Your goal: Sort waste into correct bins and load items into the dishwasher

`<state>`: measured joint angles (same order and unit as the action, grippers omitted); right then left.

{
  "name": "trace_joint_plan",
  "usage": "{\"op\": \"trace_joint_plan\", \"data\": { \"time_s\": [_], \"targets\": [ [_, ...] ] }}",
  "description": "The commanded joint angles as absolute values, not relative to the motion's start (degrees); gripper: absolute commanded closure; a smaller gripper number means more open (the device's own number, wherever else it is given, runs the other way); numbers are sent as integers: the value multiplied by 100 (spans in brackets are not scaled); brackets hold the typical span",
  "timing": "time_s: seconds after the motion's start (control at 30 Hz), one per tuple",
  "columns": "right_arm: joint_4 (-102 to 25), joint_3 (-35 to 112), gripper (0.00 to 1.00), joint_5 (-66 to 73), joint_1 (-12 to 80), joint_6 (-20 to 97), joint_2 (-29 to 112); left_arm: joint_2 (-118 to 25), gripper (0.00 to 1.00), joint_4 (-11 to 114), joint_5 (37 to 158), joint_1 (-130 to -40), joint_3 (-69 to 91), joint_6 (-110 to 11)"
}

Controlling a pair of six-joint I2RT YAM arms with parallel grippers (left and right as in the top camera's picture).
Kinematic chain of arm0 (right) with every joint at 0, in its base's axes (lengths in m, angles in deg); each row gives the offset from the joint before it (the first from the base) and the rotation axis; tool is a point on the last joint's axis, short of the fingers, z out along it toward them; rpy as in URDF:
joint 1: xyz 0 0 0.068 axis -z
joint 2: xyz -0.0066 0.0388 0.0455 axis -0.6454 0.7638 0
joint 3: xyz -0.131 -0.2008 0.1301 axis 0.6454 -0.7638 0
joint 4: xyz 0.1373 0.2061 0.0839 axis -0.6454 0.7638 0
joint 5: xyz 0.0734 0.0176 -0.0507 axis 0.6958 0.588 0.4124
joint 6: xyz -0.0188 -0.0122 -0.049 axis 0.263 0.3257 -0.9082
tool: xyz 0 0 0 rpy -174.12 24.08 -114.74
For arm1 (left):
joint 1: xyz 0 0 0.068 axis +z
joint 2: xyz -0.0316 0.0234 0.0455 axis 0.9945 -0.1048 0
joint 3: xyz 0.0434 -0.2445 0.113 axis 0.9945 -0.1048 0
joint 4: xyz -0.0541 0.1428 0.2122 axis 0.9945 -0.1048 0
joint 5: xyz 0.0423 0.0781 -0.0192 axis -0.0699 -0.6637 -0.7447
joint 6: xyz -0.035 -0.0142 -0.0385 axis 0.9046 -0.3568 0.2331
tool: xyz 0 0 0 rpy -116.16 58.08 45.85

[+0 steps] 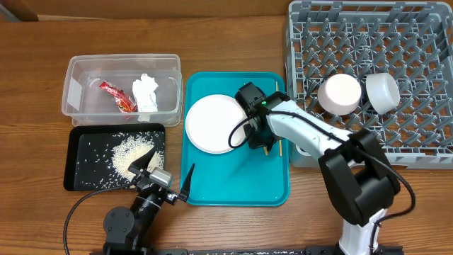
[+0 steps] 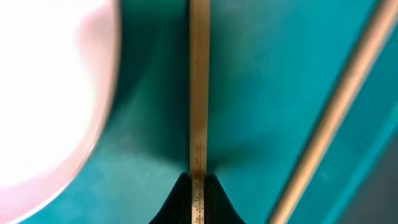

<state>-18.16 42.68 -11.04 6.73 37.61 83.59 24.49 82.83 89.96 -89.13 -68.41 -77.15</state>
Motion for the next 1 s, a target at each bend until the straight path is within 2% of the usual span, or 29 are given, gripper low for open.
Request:
{"op": "trace_joint_plan", "data": {
  "time_s": [0.0, 0.23, 0.4, 0.57, 0.6, 0.67, 0.73, 0.97],
  "targets": [
    [-1846, 4556, 96, -1445, 760, 3807, 7478, 2503, 0, 8283, 9040, -8881, -6860, -7801],
    [-1916, 4652, 96, -1908, 1468, 3772, 6580, 2503, 0, 8283, 9040, -8881, -6860, -7801],
    [-1879, 4617, 96, -1843, 2159, 3490, 6776, 2503, 0, 8283, 9040, -8881, -6860, -7801],
    [-1846, 4617, 96, -1329, 2388, 2959, 7168, 2503, 0, 8283, 9040, -8881, -6860, -7801],
    [-1789, 4617, 92, -1499, 2388, 2964, 7240, 2503, 0, 8283, 9040, -8881, -6860, -7801],
    [-1682, 4617, 77, -1816, 2388, 3009, 7318, 2503, 0, 8283, 9040, -8881, -6860, -7801],
    [-1630, 4637, 69, -1834, 2369, 3034, 7281, 2503, 0, 8283, 9040, -8881, -6860, -7801],
    [-1453, 4707, 62, -1091, 1671, 3215, 6783, 2503, 0, 8283, 9040, -8881, -6860, -7801]
  ]
}}
